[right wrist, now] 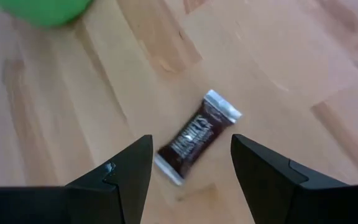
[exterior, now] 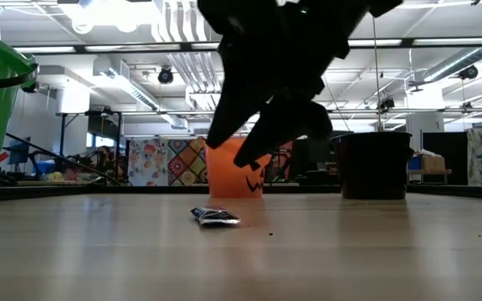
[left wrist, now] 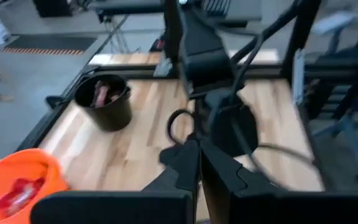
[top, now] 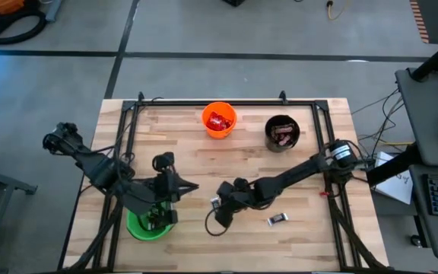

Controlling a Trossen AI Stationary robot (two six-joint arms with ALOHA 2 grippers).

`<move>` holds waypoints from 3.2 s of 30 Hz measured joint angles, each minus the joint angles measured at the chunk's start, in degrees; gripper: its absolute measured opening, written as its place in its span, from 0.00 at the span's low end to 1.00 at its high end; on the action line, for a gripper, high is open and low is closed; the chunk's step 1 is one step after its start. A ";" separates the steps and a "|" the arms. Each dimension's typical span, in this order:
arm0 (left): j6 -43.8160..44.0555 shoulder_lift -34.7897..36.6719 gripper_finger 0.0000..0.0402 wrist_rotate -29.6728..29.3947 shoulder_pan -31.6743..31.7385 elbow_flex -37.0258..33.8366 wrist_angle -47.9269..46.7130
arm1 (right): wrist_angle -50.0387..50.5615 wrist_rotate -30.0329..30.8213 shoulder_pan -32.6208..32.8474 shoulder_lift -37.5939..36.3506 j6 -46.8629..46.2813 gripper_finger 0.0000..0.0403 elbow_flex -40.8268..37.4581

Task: Sort candy
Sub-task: Put the black chocolate into the green bucket

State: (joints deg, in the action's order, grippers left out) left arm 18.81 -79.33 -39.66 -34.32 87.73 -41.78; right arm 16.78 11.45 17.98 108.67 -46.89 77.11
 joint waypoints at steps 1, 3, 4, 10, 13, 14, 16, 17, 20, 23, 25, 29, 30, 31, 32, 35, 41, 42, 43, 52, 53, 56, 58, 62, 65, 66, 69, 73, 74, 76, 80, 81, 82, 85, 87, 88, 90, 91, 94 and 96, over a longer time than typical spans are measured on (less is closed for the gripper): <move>-0.10 0.89 0.00 -0.21 -0.18 -2.05 2.90 | 0.58 -0.58 -0.22 0.38 -1.76 0.52 0.77; -0.30 2.83 0.00 -1.52 -0.20 -5.75 7.99 | 1.37 -1.55 -0.82 1.49 -5.30 0.52 2.53; -0.29 3.68 0.00 -2.10 -0.16 -7.26 9.51 | 1.82 -1.82 -0.99 2.24 -6.45 0.52 3.49; -0.31 8.06 0.00 -7.18 -0.16 -12.04 12.44 | 10.98 -2.59 -1.78 8.29 -9.19 0.52 10.12; -0.31 10.34 0.00 -8.03 -0.16 -12.30 12.67 | 13.59 -2.79 -1.89 9.91 -10.12 0.52 12.28; -0.31 10.96 0.00 -8.04 -0.16 -12.34 12.85 | 14.15 -2.79 -1.95 10.24 -10.17 0.52 12.90; -0.31 11.74 0.00 -8.02 -0.14 -12.40 12.78 | 14.26 -2.93 -2.13 10.55 -10.05 0.52 13.73; -0.31 12.01 0.00 -8.02 -0.14 -12.41 12.75 | 14.24 -3.18 -2.15 10.79 -9.90 0.52 13.99; -1.22 12.70 0.00 -8.04 -0.16 -12.42 12.73 | 14.24 -3.33 -2.17 11.14 -9.60 0.52 14.86; -1.29 12.67 0.00 -8.02 -0.16 -12.43 12.62 | 14.17 -3.56 -2.28 11.25 -10.59 0.52 15.12; -1.37 12.43 0.00 -8.02 -0.14 -12.45 12.49 | 14.25 -4.25 -2.37 12.00 -11.43 0.52 15.11; -1.62 11.61 0.00 -8.02 -0.09 -12.45 12.46 | 13.95 -4.84 -2.39 13.84 -11.09 0.52 15.07; -1.62 11.41 0.00 -8.02 -0.09 -12.45 12.45 | 13.90 -4.87 -2.39 14.24 -10.77 0.52 15.11; -1.62 11.23 0.00 -8.02 -0.09 -12.45 12.44 | 13.94 -4.77 -2.39 14.72 -10.48 0.52 15.18; -1.62 11.08 0.00 -8.02 -0.09 -12.45 12.46 | 14.10 -4.71 -2.39 14.79 -10.11 0.52 15.20; -1.29 10.61 0.00 -8.02 -0.09 -12.45 12.50 | 14.55 -4.71 -2.39 15.27 -9.26 0.47 15.17; -0.23 9.81 0.00 -8.00 -0.09 -12.45 12.51 | 15.59 -5.05 -2.43 15.32 -6.92 0.24 15.05; -0.04 9.68 0.00 -8.00 -0.09 -12.45 12.50 | 15.54 -5.11 -2.43 15.32 -6.33 0.20 15.05; 0.35 9.59 0.00 -7.96 -0.09 -12.47 12.49 | 15.45 -5.42 -2.43 15.23 -5.83 0.17 15.03; 3.71 9.63 0.00 9.33 0.19 -13.78 12.79 | 19.97 -5.77 -2.56 7.63 2.99 0.09 14.44; 4.61 9.63 0.00 9.31 0.23 -14.37 12.79 | 20.38 -5.47 -2.61 5.55 4.51 0.09 14.46; 8.79 9.63 0.00 9.15 0.32 -16.95 14.73 | 21.31 -3.25 -2.65 0.03 7.35 0.08 14.44; 11.67 9.63 0.00 8.82 0.54 -19.21 17.46 | 22.60 -0.53 -2.55 -2.46 8.31 0.08 14.24; 16.05 9.63 0.00 7.15 0.63 -24.03 25.46 | 20.78 5.09 -1.88 -9.05 14.97 0.08 14.01; 17.37 9.63 0.00 4.31 1.15 -27.67 33.53 | 17.53 9.81 -0.66 -14.04 21.82 0.08 14.34; 17.77 9.63 0.01 4.06 1.47 -28.67 35.55 | 16.49 11.37 -0.14 -15.08 24.38 0.08 14.35; 17.91 9.63 0.06 3.81 2.32 -31.52 42.62 | 14.86 16.28 2.28 -17.17 30.18 0.08 14.22; 12.61 9.63 0.18 4.10 2.82 -34.39 53.84 | 13.90 21.69 4.88 -18.59 35.24 0.08 14.22; 11.17 9.61 0.22 4.14 2.94 -34.92 55.91 | 13.77 22.44 5.12 -18.63 35.91 0.08 14.24; 9.19 9.60 0.31 3.27 3.20 -35.26 56.60 | 14.01 23.07 5.15 -18.44 36.01 0.08 14.24; 7.30 8.71 0.45 -3.11 3.70 -35.28 55.81 | 13.82 23.09 5.13 -17.77 35.10 0.08 14.23; 6.12 8.28 0.48 -3.40 4.06 -35.29 55.78 | 13.51 23.12 5.13 -17.77 35.10 0.08 14.24; 5.37 7.76 0.50 -3.37 4.52 -35.26 55.84 | 13.31 23.12 5.13 -17.77 35.10 0.08 14.24; 5.05 5.88 0.53 -3.34 6.04 -35.27 56.60 | 12.70 23.10 5.15 -17.45 35.10 0.08 14.24; 4.94 4.50 0.54 -3.37 6.93 -35.28 57.54 | 12.73 23.09 5.15 -17.36 35.10 0.08 14.24; 4.50 3.87 0.53 -3.34 7.19 -35.29 58.68 | 12.72 23.10 5.15 -17.36 35.09 0.08 14.24; 2.33 2.54 0.52 -1.59 7.57 -35.29 62.32 | 12.64 23.19 5.13 -17.38 35.04 0.08 14.24; 0.96 2.04 0.51 0.43 7.64 -35.29 64.31 | 12.63 23.20 5.13 -17.38 35.06 0.08 14.24; -1.73 0.63 0.49 3.59 7.77 -35.29 68.67 | 12.67 23.16 5.13 -17.38 34.97 0.08 14.24; -1.85 0.10 0.46 3.66 7.97 -35.29 69.52 | 12.67 23.12 5.13 -17.38 34.95 0.08 14.24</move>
State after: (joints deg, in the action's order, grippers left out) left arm 16.96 -79.23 -36.00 -26.34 52.45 27.74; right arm 29.45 34.57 23.11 91.29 -11.94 91.35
